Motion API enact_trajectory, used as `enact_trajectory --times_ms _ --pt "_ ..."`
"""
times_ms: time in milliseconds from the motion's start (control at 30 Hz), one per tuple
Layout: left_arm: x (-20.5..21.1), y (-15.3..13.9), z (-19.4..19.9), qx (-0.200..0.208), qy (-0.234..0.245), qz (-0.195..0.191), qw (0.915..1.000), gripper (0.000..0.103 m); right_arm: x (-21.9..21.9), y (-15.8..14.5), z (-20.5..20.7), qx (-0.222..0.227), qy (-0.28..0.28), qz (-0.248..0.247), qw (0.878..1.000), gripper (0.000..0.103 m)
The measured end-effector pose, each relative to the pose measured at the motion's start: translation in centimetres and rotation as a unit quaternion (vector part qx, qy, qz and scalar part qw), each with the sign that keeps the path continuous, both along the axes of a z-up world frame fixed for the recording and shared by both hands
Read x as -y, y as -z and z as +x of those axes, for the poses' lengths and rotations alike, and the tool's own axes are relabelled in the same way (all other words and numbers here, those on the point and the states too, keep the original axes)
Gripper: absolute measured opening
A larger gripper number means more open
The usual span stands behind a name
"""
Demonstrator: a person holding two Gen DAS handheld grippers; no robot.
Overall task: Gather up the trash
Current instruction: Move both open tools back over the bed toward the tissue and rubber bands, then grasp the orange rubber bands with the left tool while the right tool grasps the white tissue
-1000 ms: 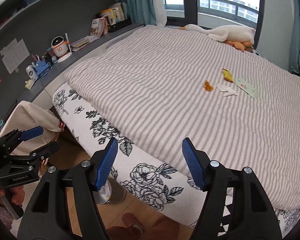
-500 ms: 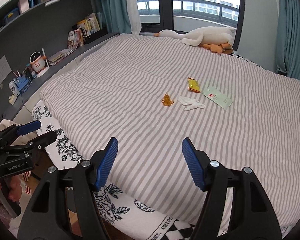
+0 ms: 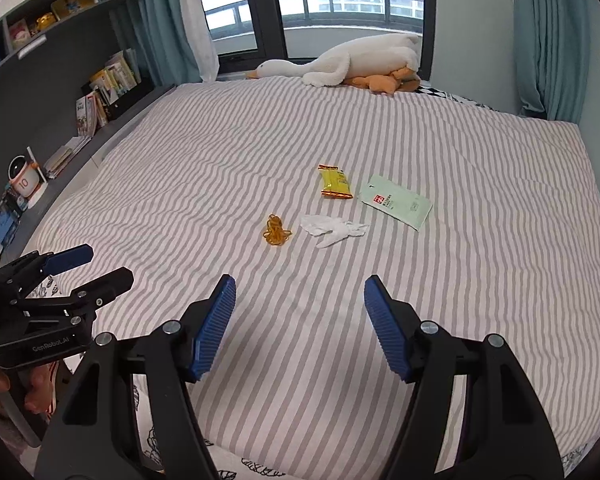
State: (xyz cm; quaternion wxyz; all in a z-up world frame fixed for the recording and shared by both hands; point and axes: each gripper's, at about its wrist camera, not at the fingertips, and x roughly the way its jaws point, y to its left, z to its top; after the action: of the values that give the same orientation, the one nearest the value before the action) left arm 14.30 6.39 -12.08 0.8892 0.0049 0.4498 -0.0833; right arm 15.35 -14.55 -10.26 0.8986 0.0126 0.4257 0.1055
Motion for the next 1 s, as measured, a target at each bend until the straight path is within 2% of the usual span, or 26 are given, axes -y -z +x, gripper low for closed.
enact_trajectory --times_ms 233,533,667,1000 --pt "1.1 3.2 7.0 -0.025 0.033 -0.004 0.9992 0.080 0.7 3.2 6.4 -0.026 0.035 0.000 0.999 0.064" --pt "2.2 7.8 14.2 -0.055 0.036 -0.003 0.9978 0.080 0.5 7.4 14.3 -0.049 0.030 -0.007 0.998 0.066" --pt "2.5 10.8 17.5 -0.073 0.034 -0.004 0.9967 0.080 0.6 10.4 17.6 -0.065 0.030 -0.008 0.997 0.066" --pt "3.3 18.8 21.7 -0.128 0.024 0.005 0.9915 0.080 -0.1 17.8 22.6 -0.098 0.033 -0.018 0.994 0.066"
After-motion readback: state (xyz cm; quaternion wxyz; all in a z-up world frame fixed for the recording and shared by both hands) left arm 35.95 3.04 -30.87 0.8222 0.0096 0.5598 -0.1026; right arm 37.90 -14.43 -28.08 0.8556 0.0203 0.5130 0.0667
